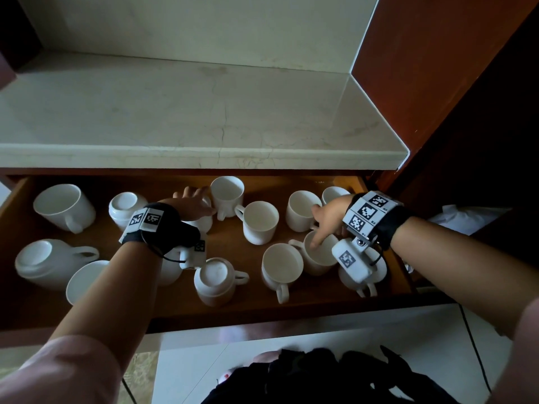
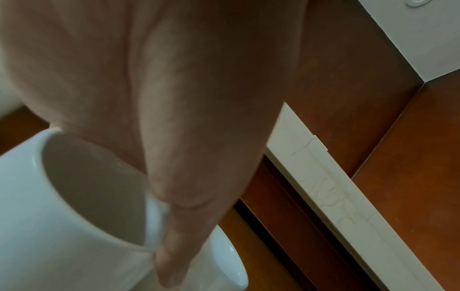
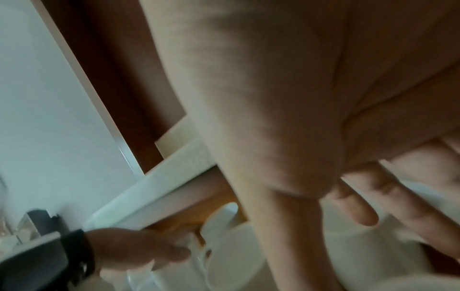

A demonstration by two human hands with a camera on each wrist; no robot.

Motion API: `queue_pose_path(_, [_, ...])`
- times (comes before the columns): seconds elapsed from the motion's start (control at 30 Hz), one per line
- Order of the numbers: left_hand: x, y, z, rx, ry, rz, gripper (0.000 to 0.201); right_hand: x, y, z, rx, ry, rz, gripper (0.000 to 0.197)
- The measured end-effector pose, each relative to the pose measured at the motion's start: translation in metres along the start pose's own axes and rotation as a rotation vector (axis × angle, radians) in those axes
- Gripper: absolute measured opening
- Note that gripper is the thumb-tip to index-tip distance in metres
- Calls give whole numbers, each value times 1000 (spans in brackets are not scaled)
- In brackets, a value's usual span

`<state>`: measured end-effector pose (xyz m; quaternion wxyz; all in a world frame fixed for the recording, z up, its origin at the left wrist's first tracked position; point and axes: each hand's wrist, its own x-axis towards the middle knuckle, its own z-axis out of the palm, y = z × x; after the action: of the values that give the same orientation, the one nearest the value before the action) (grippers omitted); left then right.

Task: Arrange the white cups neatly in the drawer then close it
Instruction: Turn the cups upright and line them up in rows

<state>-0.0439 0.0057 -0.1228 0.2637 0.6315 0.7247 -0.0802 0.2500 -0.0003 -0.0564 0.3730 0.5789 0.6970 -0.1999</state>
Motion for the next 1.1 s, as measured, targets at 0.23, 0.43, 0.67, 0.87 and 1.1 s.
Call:
queue_pose_path(0.23, [-18,5,-13,-5,-9,34,81,9,-2,-10,444,300,-244,71])
queue_pose_path(0.43, [-38,10,-42,4,-60,61,72,45,-10,5,593,327,-225,76])
queue_pose_path(0.67, [-83,46,-57,-81,-426,88,36,69,-14,6,628,390,-185,63])
queue_pose_path(0.87, [-63,48,-27,-12,-566,-3,43,82,-1,20,639,459,-215,71])
queue_pose_path(1.1, [-59,65,2,252,-544,-225,100,86,7,21,731,441,-293,69])
